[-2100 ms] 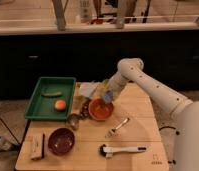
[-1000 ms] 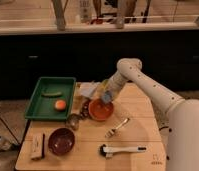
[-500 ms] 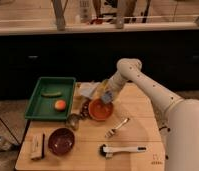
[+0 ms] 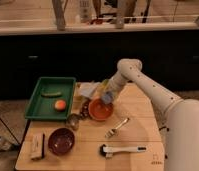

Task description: Place sponge in red bowl

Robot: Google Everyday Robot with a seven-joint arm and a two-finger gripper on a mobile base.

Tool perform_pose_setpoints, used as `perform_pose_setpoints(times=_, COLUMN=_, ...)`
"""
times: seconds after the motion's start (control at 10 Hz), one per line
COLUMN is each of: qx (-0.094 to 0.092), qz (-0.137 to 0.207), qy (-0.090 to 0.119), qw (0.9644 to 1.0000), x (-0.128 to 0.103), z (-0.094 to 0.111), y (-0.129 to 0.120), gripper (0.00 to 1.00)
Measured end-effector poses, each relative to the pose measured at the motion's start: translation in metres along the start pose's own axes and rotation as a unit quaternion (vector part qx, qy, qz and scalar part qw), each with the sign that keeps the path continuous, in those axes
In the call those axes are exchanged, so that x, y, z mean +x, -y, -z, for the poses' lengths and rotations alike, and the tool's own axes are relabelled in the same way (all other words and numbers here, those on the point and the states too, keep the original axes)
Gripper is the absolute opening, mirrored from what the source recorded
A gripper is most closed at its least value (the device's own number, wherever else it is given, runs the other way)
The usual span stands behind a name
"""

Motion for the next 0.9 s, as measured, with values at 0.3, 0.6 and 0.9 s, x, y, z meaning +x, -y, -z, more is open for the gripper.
perform_pose_setpoints(times=0.3, qx=-0.011, qz=0.011, qy=0.001, qw=0.9999, x=-0.010, z=-0.006, y=-0.005, gripper=0.00)
perform_pose_setpoints(times=0.6, qx=-0.023, qz=0.018, qy=0.000, qw=0.9996, x=-0.022, z=-0.011, y=-0.013, gripper=0.00)
perform_pose_setpoints(times=0.9, qx=-0.038, qz=0.026, qy=-0.003, qw=0.9989, x=-0.029, z=-0.015, y=-0.017, gripper=0.13)
